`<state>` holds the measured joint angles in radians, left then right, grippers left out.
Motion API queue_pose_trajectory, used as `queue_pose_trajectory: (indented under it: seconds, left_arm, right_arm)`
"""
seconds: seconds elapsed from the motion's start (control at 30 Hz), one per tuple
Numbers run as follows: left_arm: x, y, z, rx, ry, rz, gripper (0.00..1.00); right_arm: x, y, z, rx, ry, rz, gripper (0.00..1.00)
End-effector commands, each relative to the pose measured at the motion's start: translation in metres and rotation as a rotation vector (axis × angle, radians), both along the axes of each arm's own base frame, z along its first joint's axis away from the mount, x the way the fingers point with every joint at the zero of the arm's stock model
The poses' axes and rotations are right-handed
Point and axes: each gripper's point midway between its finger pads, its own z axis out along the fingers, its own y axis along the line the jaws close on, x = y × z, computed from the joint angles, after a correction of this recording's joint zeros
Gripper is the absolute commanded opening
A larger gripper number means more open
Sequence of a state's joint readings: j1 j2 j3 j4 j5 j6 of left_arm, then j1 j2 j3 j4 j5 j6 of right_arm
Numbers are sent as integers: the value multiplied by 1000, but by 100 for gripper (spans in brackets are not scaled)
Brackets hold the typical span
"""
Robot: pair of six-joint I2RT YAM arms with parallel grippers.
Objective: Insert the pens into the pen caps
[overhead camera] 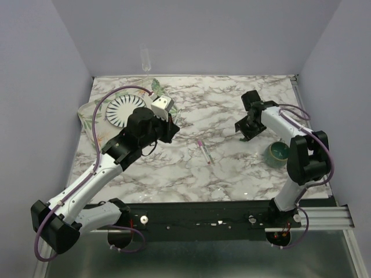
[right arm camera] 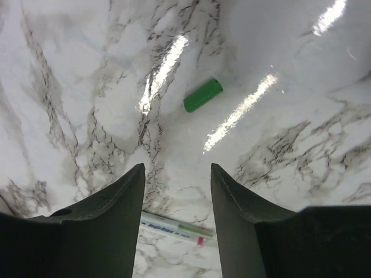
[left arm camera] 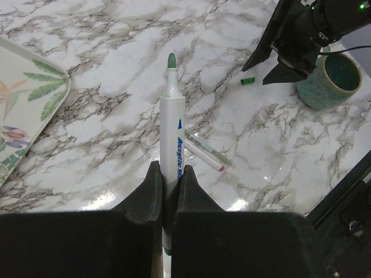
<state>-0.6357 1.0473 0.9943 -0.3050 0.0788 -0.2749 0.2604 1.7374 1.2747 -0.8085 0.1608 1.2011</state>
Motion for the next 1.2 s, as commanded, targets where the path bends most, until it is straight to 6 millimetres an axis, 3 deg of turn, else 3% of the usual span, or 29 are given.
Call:
queue_pose_trajectory:
  seconds: [0.0,0.4,0.6,0.9,1.03,1.17]
  left_arm:
    - [-3,-1,12,-42,-32,-12,0]
    - [-5,0,16,-51,-42,-15,0]
    - [-5,0,15,-48,-41,-17,0]
    - [-5,0,16,-51,-42,-11,0]
    - [-5,2,18,-50,-47,-6,0]
    - [-5,5,21,-51,-62,4,0]
  right_arm:
    - [-10,-31,-2,-39,137,-395,57]
    - [7,-35,-37,31,174,-535,52]
    - [2,-34,-55,26,245,-567,51]
    - [1,-39,-52,-25,251,-594,47]
    - [-4,-39,-52,-50,257,-594,38]
    - [-5,-39,-52,-81,244,-567,22]
